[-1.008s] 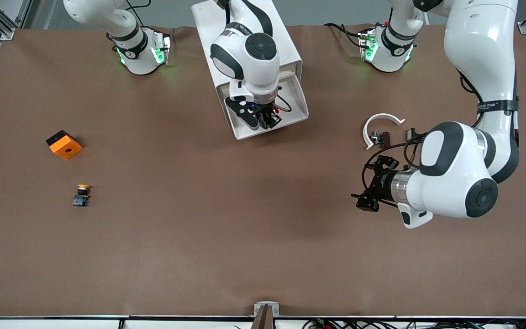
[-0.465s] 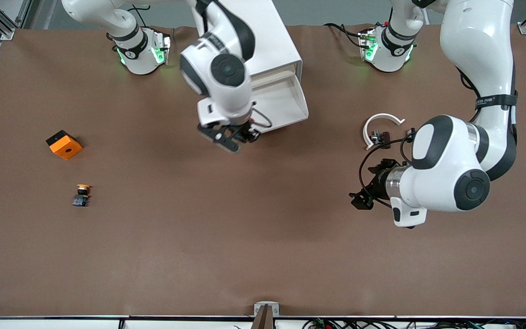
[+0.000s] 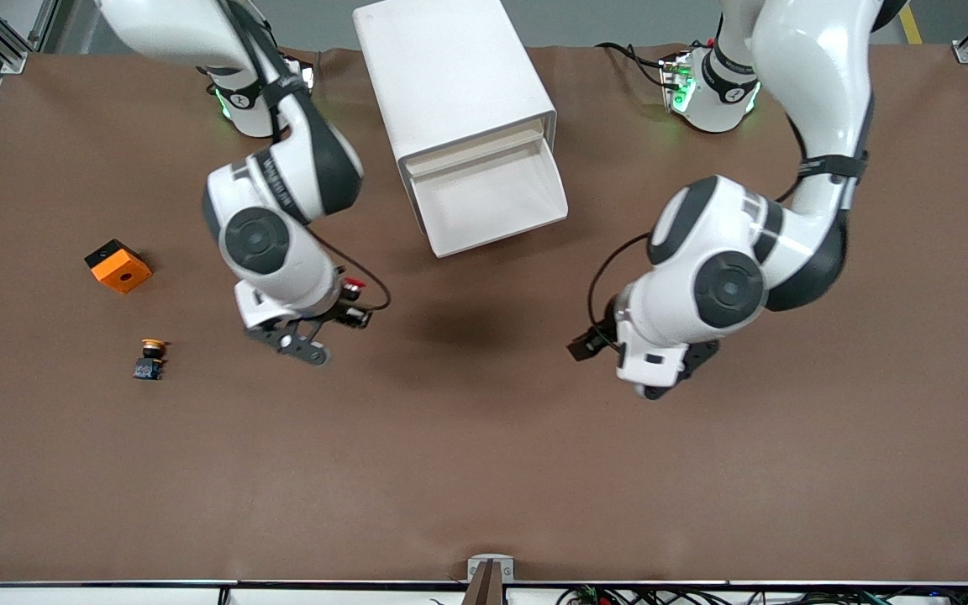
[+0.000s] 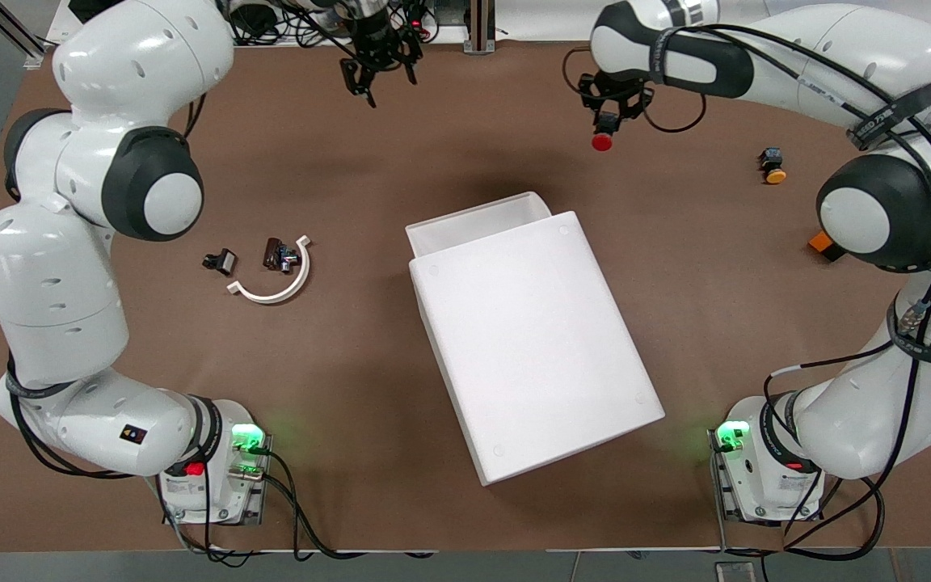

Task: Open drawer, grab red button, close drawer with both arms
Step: 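Carry the red button beside the yellow button with the right gripper, then release the red button with the right gripper while the left gripper closes the drawer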

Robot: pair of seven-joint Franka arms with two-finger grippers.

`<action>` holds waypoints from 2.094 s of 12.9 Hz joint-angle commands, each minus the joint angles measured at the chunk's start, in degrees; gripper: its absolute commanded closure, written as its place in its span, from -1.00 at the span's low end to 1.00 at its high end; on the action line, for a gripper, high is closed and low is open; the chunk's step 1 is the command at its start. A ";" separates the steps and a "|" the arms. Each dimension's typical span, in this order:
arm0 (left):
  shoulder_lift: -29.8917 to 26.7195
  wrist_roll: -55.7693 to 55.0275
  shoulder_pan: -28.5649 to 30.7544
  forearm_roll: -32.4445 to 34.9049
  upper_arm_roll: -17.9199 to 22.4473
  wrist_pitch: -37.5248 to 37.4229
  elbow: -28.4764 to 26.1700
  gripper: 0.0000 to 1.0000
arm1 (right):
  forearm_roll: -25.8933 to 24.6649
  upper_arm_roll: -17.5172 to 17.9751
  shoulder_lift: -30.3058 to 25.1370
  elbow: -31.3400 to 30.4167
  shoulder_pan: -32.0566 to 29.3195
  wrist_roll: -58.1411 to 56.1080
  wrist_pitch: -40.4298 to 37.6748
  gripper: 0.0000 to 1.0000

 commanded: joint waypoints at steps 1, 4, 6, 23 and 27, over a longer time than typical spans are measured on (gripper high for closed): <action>-6.08 1.09 -3.04 1.75 -0.69 9.65 -13.26 -1.00 | -1.45 1.11 -0.39 -3.06 -5.79 -7.31 4.04 1.00; -9.08 1.09 -7.08 1.83 -0.87 19.16 -23.73 -1.00 | -3.30 1.11 1.62 -3.85 -12.81 -17.22 7.46 1.00; -9.35 1.09 -9.63 1.83 -0.96 19.89 -26.31 -1.00 | -3.48 1.11 2.50 -8.22 -18.70 -27.32 15.87 1.00; -9.26 -1.46 -12.81 0.78 -15.45 24.90 -35.28 -1.00 | -6.12 1.29 7.07 -16.78 -30.33 -39.15 31.73 1.00; -9.35 -2.51 -12.63 -1.41 -17.13 24.46 -35.63 -1.00 | -6.03 1.38 8.39 -16.95 -31.39 -38.97 33.32 1.00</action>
